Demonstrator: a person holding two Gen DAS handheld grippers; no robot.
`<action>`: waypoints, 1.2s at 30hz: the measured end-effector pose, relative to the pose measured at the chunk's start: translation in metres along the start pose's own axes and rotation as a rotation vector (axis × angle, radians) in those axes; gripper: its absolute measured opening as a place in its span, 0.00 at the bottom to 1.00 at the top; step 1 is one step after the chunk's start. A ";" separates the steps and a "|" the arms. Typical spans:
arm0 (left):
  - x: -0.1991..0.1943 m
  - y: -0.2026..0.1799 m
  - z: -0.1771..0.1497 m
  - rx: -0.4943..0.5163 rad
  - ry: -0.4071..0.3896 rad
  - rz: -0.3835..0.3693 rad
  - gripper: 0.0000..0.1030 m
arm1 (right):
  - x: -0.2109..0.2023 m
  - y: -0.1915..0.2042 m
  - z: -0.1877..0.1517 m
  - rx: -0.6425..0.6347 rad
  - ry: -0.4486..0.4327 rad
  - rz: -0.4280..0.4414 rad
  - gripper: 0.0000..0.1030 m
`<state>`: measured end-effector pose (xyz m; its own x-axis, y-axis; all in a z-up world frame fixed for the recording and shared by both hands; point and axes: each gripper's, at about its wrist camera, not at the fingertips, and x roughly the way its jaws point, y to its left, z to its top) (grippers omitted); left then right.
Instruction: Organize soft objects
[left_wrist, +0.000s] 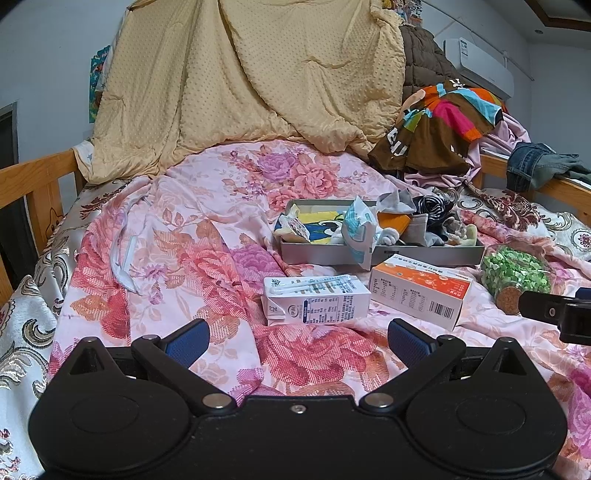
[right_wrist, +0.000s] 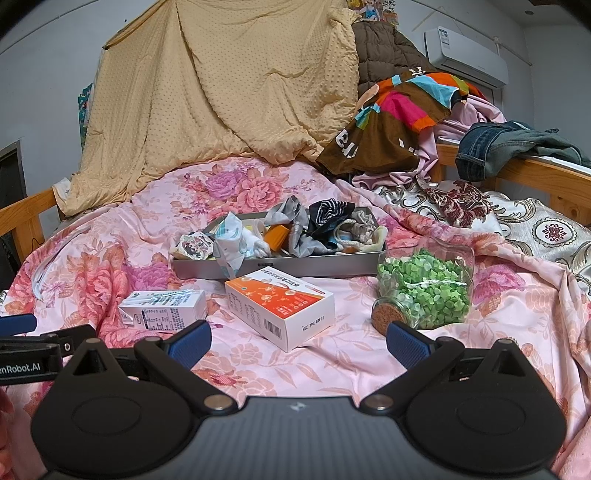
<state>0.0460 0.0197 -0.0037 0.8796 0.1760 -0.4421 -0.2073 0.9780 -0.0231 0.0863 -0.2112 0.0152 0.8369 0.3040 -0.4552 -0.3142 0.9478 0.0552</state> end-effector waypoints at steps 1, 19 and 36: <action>0.000 0.000 0.000 0.000 0.000 0.000 0.99 | 0.000 0.000 0.000 0.000 0.000 0.000 1.00; 0.000 0.000 0.000 0.000 0.001 0.000 0.99 | 0.000 -0.001 0.000 0.000 0.000 0.000 1.00; 0.004 -0.004 -0.006 0.067 0.029 0.027 0.99 | 0.000 -0.001 0.000 0.001 0.001 0.000 1.00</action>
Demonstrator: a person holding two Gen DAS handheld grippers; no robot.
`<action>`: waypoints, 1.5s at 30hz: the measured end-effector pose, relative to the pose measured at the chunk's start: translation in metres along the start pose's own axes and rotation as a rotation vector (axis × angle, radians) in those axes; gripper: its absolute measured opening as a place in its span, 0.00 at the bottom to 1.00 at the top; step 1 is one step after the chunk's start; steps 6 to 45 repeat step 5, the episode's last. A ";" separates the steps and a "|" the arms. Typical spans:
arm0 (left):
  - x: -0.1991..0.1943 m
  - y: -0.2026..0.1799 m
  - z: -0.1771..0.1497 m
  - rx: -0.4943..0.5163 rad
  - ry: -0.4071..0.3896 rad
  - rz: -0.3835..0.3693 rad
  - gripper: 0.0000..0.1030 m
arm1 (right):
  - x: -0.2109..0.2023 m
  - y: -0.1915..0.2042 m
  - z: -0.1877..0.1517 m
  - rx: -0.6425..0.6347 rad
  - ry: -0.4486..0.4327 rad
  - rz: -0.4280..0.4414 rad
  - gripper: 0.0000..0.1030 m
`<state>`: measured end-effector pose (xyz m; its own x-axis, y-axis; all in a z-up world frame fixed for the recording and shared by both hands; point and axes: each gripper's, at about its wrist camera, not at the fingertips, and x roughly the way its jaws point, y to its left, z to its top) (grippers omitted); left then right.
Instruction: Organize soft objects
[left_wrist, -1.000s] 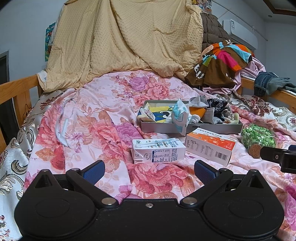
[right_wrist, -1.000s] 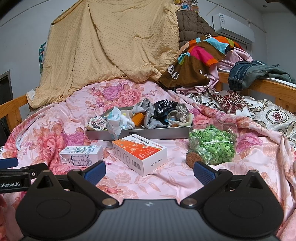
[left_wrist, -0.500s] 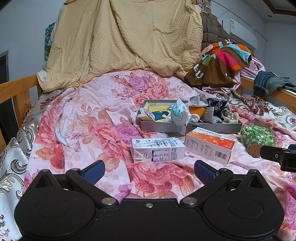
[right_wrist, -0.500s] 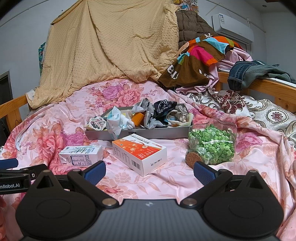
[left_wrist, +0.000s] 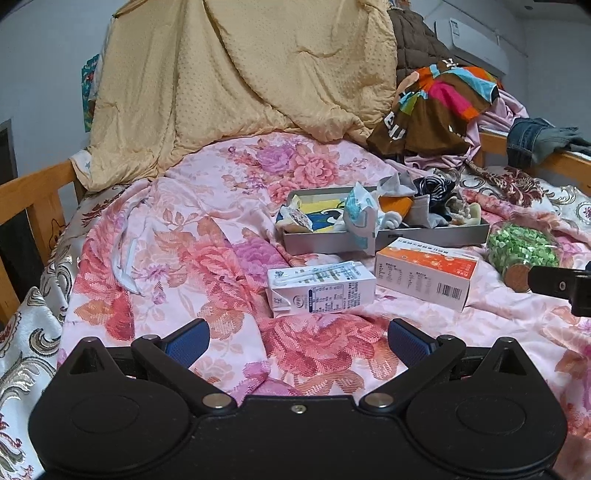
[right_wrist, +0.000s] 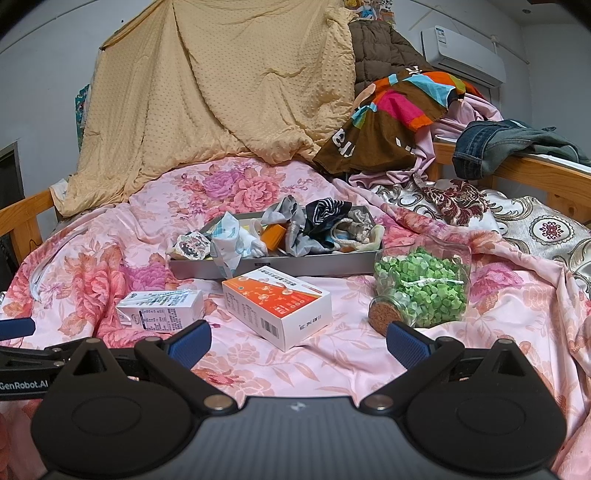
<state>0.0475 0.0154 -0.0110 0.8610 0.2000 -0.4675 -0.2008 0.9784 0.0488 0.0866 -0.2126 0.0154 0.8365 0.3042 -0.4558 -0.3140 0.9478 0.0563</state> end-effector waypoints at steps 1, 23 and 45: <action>0.000 0.001 0.002 -0.005 0.002 -0.003 0.99 | 0.000 0.000 0.000 0.000 0.000 0.000 1.00; 0.000 0.003 0.002 -0.015 -0.001 -0.011 0.99 | 0.000 0.000 0.000 0.000 0.000 0.000 1.00; 0.000 0.003 0.002 -0.015 -0.001 -0.011 0.99 | 0.000 0.000 0.000 0.000 0.000 0.000 1.00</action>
